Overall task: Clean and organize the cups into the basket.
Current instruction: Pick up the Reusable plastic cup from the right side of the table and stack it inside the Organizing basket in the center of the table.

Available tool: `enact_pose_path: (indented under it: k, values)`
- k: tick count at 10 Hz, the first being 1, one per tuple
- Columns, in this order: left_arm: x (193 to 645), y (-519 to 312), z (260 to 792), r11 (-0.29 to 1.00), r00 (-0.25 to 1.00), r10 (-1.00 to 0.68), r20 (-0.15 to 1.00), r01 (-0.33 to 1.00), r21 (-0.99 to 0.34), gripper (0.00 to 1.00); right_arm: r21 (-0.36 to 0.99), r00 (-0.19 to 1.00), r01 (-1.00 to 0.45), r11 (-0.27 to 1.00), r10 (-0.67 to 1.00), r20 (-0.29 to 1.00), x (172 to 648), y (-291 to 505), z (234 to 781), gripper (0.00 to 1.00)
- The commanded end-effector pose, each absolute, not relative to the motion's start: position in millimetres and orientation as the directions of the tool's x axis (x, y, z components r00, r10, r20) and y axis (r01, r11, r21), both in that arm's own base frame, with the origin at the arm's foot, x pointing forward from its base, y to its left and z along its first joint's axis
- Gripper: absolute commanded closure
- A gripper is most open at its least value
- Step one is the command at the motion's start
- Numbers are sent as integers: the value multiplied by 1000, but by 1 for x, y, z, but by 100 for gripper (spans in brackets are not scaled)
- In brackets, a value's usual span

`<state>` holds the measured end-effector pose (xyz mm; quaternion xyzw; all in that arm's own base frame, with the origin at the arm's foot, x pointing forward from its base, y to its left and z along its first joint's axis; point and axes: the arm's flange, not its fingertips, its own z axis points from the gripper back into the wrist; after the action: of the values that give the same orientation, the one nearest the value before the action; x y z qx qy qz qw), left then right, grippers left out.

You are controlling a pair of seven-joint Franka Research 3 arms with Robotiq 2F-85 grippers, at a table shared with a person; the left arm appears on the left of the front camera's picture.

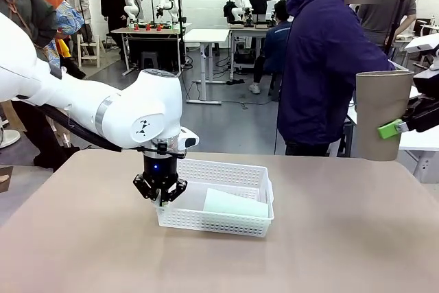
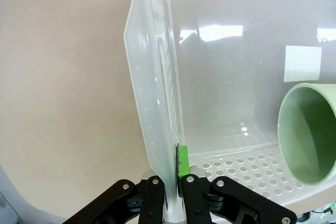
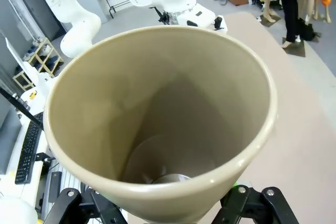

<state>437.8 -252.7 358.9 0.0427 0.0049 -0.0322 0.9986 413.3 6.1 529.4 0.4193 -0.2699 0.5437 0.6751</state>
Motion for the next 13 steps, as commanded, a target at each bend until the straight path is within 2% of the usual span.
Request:
enact_pose_path:
  k: [1, 2, 4, 6, 8, 10, 13]
  values:
    - [436, -254, 357, 993, 998, -64, -7, 64, 103, 100, 272, 263, -960, 58, 508, 820, 413, 6, 529, 19]
    - [436, -254, 357, 993, 998, -64, -7, 64, 103, 100, 185, 197, -979, 86, 637, 746, 420, 47, 555, 19]
    - [436, -254, 357, 993, 998, -64, -7, 64, 103, 100, 143, 130, -988, 54, 789, 601, 441, 126, 579, 19]
    - [436, -254, 357, 993, 998, -64, -7, 64, 103, 100, 154, 37, -987, -33, 902, 431, 449, 207, 575, 19]
    - [436, -254, 357, 993, 998, -64, -7, 64, 103, 100, 169, -13, -984, -57, 969, 247, 460, 275, 550, 19]
    - [436, -254, 357, 993, 998, -64, -7, 64, 103, 100, 181, -31, -982, -61, 986, 164, 471, 320, 517, 19]
    - [436, -254, 357, 993, 998, -64, -7, 64, 103, 100, 193, -42, -979, -74, 985, 164, 487, 355, 471, 19]
